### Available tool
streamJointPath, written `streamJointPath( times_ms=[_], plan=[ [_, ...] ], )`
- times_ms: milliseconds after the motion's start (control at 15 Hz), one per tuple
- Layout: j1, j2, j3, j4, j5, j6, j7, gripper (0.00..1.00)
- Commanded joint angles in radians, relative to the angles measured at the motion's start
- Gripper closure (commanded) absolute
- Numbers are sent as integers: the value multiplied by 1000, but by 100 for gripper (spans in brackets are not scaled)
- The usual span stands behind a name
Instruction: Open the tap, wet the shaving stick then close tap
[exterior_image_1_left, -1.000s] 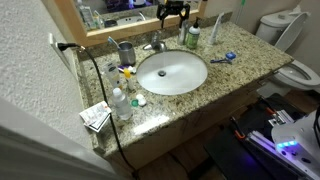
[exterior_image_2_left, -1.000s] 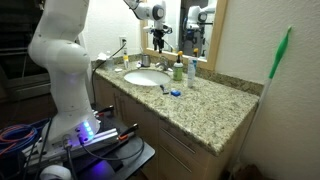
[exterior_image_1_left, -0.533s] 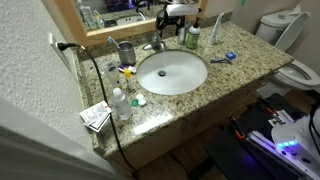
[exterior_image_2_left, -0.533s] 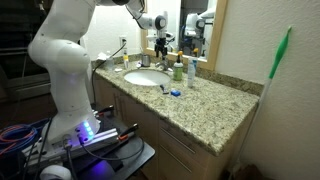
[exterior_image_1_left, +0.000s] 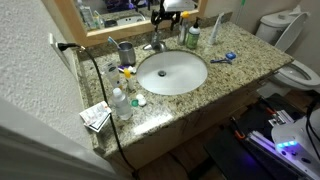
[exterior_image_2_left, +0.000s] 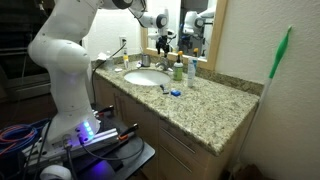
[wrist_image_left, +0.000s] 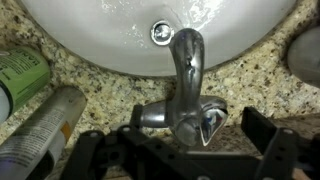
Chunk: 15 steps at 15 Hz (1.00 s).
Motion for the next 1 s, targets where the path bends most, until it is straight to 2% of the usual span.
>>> streamJointPath(
  times_ms=[0,133,333,533,600,667,933],
  plan=[
    [9,6,-11,11,8,-4,-4,0],
    [12,23,-15,31,4,-32,3,0],
    [1,43,5,35,21,38,-49,0],
    [12,26,-7,21,9,23,-20,0],
    [13,26,-6,21,9,25,-20,24],
    [13,31,-7,25,9,16,-17,26],
    [18,27,-7,15,9,14,-10,54]
  ],
)
